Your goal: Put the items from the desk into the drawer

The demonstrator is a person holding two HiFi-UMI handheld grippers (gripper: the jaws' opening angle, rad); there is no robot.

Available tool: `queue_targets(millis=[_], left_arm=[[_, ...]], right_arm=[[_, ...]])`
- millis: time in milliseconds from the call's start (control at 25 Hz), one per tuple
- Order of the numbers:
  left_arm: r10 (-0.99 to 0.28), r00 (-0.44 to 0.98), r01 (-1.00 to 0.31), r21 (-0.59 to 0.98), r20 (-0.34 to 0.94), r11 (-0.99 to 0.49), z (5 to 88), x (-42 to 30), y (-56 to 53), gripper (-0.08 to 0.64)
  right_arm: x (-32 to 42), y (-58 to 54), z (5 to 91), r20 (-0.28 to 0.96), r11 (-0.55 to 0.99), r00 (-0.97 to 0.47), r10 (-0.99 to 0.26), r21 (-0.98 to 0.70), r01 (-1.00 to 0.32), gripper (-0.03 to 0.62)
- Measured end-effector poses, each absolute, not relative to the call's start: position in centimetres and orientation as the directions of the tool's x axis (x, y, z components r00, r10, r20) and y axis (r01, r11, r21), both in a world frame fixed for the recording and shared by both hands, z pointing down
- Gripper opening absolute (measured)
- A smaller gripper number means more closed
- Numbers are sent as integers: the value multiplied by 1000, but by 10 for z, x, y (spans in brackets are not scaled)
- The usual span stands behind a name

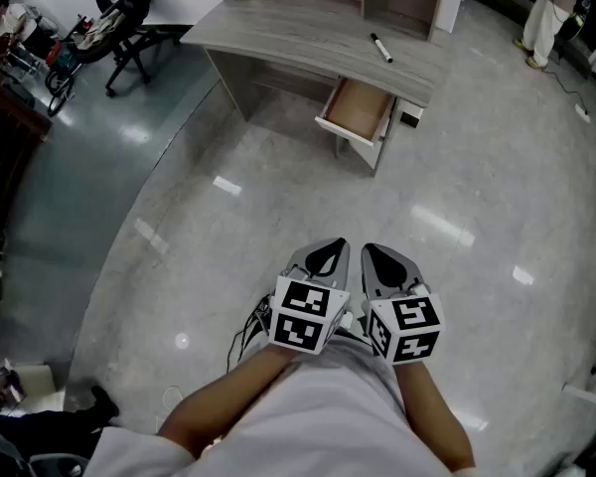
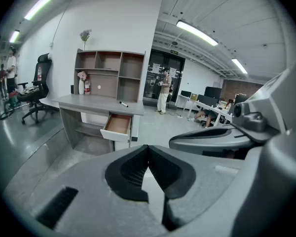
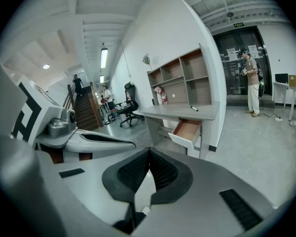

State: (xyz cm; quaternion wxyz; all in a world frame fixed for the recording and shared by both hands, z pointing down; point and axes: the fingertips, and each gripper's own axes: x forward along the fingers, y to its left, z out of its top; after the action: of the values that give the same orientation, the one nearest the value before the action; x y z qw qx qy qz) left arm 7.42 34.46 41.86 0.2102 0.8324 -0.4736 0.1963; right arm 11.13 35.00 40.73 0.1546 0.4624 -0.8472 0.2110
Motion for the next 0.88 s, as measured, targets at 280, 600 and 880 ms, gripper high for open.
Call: queue_targets(millis=[280, 600, 880], left_arm=[[-714, 466, -878, 171, 522, -447, 419, 74, 340, 4], [-700, 475, -874, 191, 534, -448, 424, 78, 324, 4], [-687, 497, -861, 204, 530, -466, 426, 81, 287, 3]], right_arm=[[113, 346, 411, 457, 475, -528, -716, -235, -848, 2], [115, 331, 415, 467, 471, -529, -709, -245, -848, 2], [115, 294, 418, 474, 457, -514, -715, -239, -857, 2]])
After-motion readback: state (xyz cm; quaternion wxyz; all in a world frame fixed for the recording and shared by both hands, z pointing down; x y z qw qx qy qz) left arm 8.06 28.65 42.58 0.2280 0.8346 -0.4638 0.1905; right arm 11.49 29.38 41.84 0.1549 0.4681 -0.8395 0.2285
